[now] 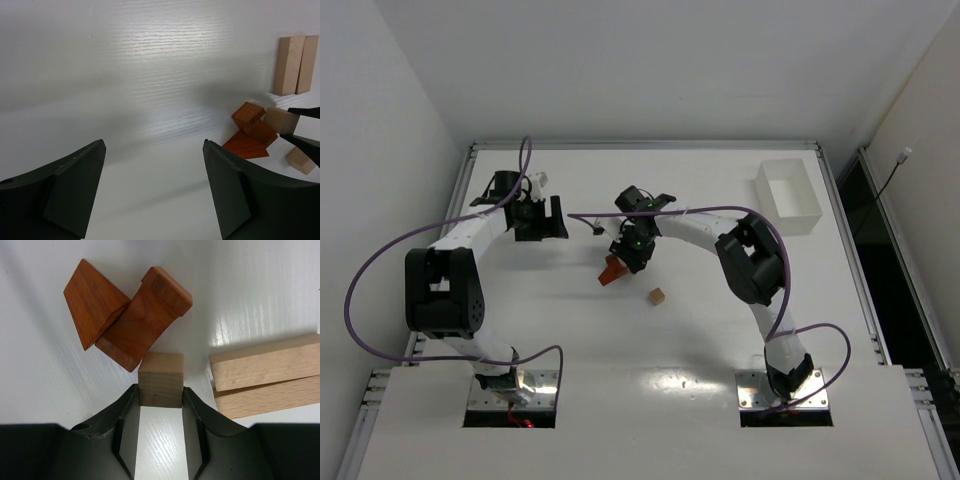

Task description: Build the wood block tower

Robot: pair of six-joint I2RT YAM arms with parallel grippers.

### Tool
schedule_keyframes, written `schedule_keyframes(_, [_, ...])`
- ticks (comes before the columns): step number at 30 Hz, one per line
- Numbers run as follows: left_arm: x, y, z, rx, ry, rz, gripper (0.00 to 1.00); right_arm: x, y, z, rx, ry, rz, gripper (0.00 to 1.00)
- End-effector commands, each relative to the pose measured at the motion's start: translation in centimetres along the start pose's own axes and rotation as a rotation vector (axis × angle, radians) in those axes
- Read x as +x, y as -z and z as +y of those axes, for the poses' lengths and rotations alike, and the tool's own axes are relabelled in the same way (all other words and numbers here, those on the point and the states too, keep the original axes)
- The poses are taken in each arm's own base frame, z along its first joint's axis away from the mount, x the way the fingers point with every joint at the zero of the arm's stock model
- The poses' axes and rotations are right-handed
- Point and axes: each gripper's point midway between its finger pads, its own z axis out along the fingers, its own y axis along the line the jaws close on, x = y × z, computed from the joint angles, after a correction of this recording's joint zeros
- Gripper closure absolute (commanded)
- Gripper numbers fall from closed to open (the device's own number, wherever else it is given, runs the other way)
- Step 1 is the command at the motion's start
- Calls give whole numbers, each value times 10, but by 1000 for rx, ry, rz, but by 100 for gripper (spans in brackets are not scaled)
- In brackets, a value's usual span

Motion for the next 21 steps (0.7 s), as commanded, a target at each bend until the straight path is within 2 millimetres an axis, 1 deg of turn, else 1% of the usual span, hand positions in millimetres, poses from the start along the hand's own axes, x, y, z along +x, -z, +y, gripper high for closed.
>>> schedule_keyframes(1, [-16, 5, -3, 21, -5, -43, 24, -27, 12, -1, 24, 40, -70, 100])
schedule_keyframes(2, [-18, 7, -4, 22, -8, -52, 24, -26, 14, 2, 16, 41, -74, 100])
schedule_keyframes(3, [-15, 8, -5, 22, -8, -50, 24, -28, 17, 10, 0, 50, -83, 100])
schedule_keyframes(4, [-15, 8, -5, 22, -8, -50, 24, -38, 30, 11, 6, 60, -117, 100])
schedule_keyframes(6, [-12, 14, -5, 13, -13, -67, 24, -38, 41, 24, -19, 60, -131, 100])
schedule_keyframes(7, [-11, 16, -5, 13, -15, -72, 24, -41, 49, 28, -23, 55, -151, 100])
schedule_keyframes(8, [-11, 19, -6, 14, -19, -84, 24, -48, 66, 35, -14, 61, -183, 100])
schedule_keyframes(9, [-9, 21, -4, -3, -3, -89, 24, -50, 75, 37, -8, 51, -199, 100])
schedule_keyframes(10, [-7, 26, -1, -30, 5, -114, 22, -57, 86, 37, 31, 7, -220, 100])
schedule_keyframes(11, [-8, 29, 0, -42, 11, -129, 20, -60, 94, 34, 68, -29, -239, 100])
schedule_keyframes(12, [-1, 30, 2, -60, 39, -125, 19, -61, 111, 28, 136, -101, -262, 100])
schedule_keyframes(13, [-4, 32, 10, -110, 56, -153, 17, -61, 119, 23, 182, -145, -268, 100])
schedule_keyframes(14, [-7, 39, 12, -135, 71, -186, 15, -60, 123, 13, 251, -212, -278, 100])
schedule_keyframes(15, [-10, 43, 15, -160, 109, -206, 9, -54, 132, -2, 377, -280, -263, 100])
schedule_keyframes(16, [-9, 46, 28, -240, 149, -224, 7, -53, 136, -7, 415, -353, -269, 100])
schedule_keyframes(17, [-11, 49, 34, -278, 188, -250, 5, -51, 138, -12, 456, -398, -269, 100])
schedule_keyframes(18, [-8, 49, 37, -298, 220, -246, 5, -44, 144, -25, 527, -484, -274, 100])
schedule_keyframes(19, [-13, 53, 43, -338, 232, -268, 2, -46, 147, -28, 547, -513, -288, 100])
schedule_keyframes(20, [-11, 56, 46, -361, 236, -257, 0, -41, 146, -35, 567, -550, -277, 100])
schedule_keyframes(21, [-8, 53, 50, -382, 249, -238, 0, -44, 149, -37, 581, -570, -280, 100])
